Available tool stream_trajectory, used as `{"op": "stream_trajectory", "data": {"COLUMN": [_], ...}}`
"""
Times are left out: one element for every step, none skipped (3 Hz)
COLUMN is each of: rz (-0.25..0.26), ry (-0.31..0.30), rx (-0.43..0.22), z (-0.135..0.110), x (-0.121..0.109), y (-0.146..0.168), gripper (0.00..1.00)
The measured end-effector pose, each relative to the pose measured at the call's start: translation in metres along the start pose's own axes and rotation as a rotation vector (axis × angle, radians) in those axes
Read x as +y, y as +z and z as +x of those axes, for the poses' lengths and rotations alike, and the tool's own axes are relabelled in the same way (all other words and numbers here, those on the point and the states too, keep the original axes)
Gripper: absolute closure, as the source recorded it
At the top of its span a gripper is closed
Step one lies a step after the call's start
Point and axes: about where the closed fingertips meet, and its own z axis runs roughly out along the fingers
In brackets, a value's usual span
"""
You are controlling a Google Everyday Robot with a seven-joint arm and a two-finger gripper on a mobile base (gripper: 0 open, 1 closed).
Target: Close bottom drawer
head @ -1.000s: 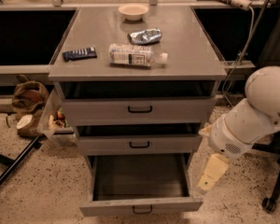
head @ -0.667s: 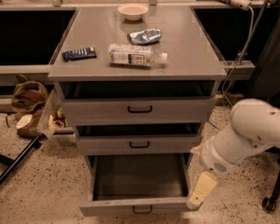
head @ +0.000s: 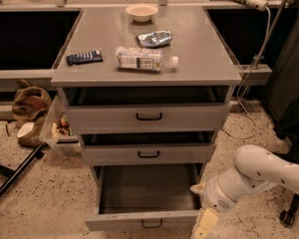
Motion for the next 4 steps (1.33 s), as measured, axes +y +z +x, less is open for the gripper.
{"op": "stream_trajectory", "data": {"rz": [0.000, 0.011, 0.012, -0.011], "ry": [0.000, 0.033, 0.070, 0.096], "rx": [0.000, -0.021, -0.065, -0.103], "z": [0.000, 0.020, 0.049, 0.069], "x": [0.000, -0.018, -0.053, -0.072], "y": [0.000, 0.028, 0.080, 0.132], "gripper": [0.00, 0.00, 0.00, 0.00]}}
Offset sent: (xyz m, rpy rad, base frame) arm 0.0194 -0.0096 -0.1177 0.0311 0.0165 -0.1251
